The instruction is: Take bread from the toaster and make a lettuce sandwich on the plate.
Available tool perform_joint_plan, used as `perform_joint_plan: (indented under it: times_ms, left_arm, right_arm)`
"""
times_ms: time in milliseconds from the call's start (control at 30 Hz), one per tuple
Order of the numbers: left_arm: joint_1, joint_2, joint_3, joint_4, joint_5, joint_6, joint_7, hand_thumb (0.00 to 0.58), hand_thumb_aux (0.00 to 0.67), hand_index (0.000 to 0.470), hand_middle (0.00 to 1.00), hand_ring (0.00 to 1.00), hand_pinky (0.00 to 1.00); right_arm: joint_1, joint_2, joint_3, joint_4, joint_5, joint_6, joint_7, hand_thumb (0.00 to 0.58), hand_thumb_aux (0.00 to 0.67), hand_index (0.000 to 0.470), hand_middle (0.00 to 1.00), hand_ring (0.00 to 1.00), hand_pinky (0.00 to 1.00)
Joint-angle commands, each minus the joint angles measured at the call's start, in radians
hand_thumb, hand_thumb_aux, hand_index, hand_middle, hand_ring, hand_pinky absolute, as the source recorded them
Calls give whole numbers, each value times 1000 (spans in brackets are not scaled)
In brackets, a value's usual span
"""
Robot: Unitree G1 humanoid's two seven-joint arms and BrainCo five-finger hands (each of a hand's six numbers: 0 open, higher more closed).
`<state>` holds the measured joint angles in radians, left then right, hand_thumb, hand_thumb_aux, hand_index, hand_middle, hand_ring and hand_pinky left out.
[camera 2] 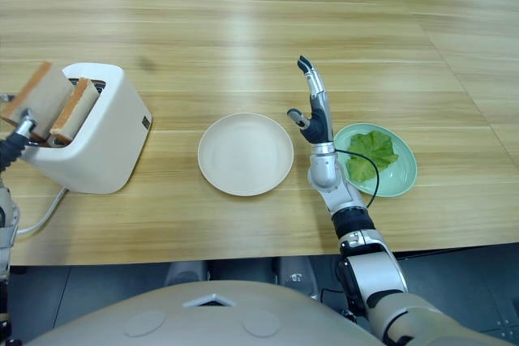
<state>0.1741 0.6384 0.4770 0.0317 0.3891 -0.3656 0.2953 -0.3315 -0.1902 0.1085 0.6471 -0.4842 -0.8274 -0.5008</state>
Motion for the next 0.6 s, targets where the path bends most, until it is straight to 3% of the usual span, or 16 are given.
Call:
perform_joint_plan:
  times_ms: [33,67,400,600]
  left_arm:
    - [-14,-16,15,-28,-24,-10,0,580,670,460,835,835,835]
    - [-17,-21,16,-32,-27,-13,-1,580,670,460,1000,1000,1000]
    - [-97,-81,43,-99,-90,-95,36,580,670,460,1000,1000,1000]
    - [-191,-180,66,-119,-129,-182,120,580,670,460,1000,1000,1000]
  right_arm:
    - [-4,1,3,22,-4,10,-9,0,0,0,0,0,0]
    - [-6,1,3,25,-4,9,-11,0,0,0,0,0,0]
    - [-19,3,4,46,-6,6,-32,0,0,0,0,0,0]
    - [-24,5,0,55,-7,-3,-50,0,0,0,0,0,0]
